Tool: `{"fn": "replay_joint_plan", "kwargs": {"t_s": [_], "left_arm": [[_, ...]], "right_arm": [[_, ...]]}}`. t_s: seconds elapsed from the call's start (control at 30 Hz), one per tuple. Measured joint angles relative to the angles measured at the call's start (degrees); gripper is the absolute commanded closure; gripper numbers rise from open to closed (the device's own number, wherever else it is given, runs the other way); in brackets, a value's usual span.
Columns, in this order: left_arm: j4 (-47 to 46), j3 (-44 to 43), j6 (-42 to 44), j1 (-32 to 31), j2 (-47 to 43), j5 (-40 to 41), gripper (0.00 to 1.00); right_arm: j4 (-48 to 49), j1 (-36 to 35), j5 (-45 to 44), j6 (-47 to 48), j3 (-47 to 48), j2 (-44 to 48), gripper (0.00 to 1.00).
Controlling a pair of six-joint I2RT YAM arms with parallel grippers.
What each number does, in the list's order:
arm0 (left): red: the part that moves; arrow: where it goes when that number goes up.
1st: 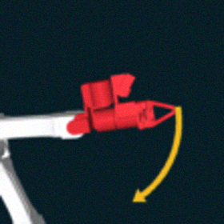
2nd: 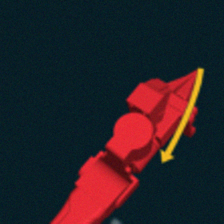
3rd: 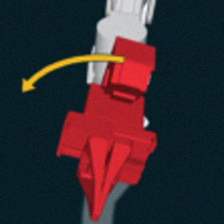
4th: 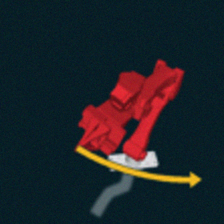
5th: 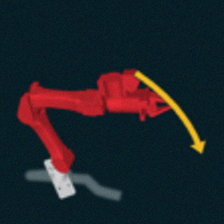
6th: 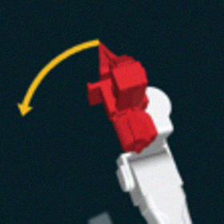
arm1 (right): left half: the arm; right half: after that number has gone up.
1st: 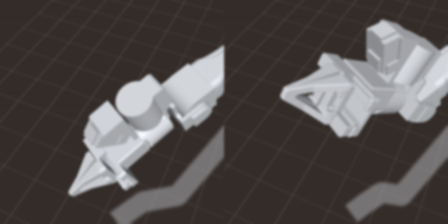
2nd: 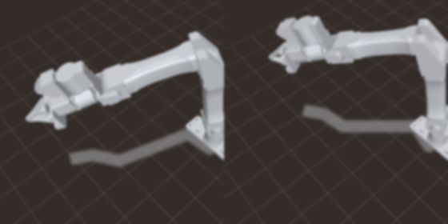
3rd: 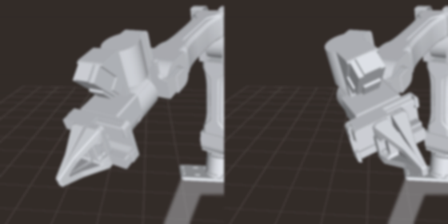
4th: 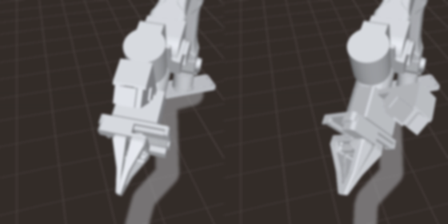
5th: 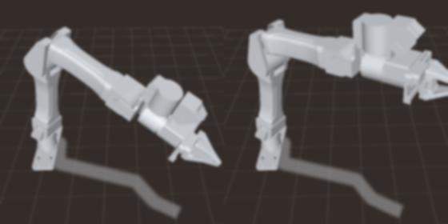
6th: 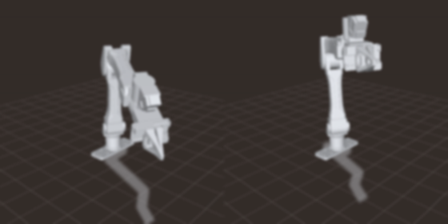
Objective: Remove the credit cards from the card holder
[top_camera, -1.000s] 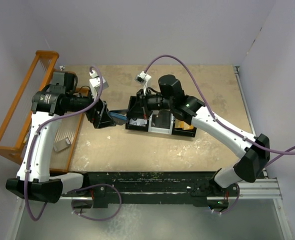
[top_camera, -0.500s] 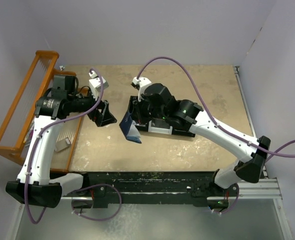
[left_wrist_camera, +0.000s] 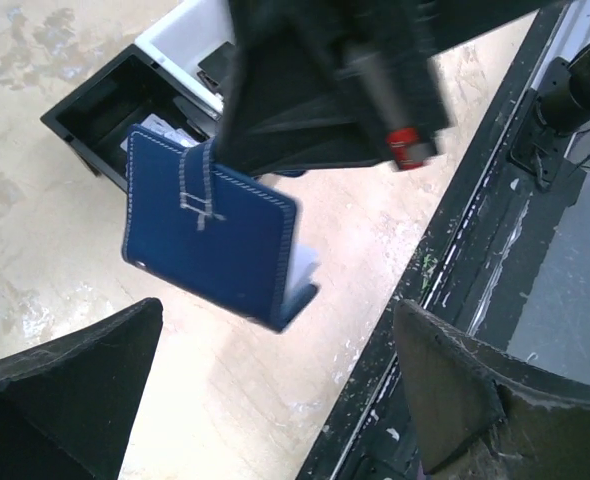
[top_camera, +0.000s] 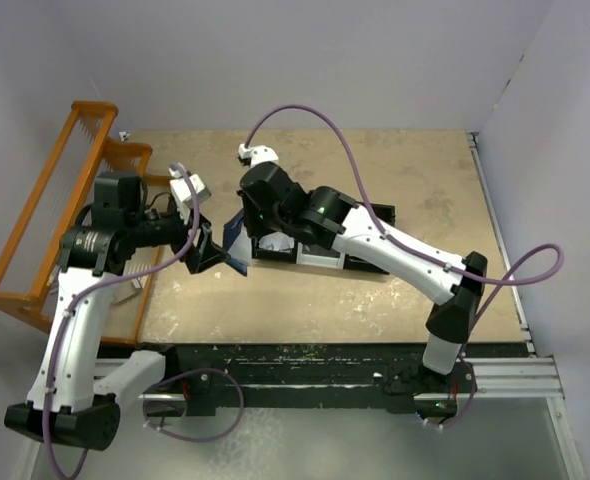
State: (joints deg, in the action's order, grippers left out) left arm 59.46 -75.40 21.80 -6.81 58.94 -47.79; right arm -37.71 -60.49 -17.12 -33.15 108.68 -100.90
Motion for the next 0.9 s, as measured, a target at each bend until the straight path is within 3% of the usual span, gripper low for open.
{"fn": "replay_joint_plan", "kwargs": {"t_s": [0.17,0.3,0.5,0.67,0.8,0.9], "left_arm": [[-4.22,5.01,-0.46,0.00,-6.34,1.64,0.02],[-6.62,6.86,-0.61,0.00,-7.48,3.54,0.17],[-8.66,10.95,1.40,0.00,-7.19,8.31,0.21],[-10.84,13.18,2.67,0.00,-7.96,14.16,0.44],[-11.89,13.18,3.96,0.00,-8.66,16.59,0.70],[-12.04,13.22,4.72,0.00,-9.27,17.90,0.83]], "right_arm": [[-0.44,-0.26,-1.40,-2.95,2.12,-3.91,1.00],[-0.39,-0.28,-0.98,-5.05,4.74,-6.36,1.00],[0.50,-1.01,1.16,-7.26,8.48,-9.42,1.00],[1.20,-1.90,3.63,-8.98,8.50,-9.57,1.00],[2.19,-2.16,4.90,-9.81,8.11,-9.09,1.00],[2.34,-2.03,6.40,-10.14,7.13,-7.87,1.00]]}}
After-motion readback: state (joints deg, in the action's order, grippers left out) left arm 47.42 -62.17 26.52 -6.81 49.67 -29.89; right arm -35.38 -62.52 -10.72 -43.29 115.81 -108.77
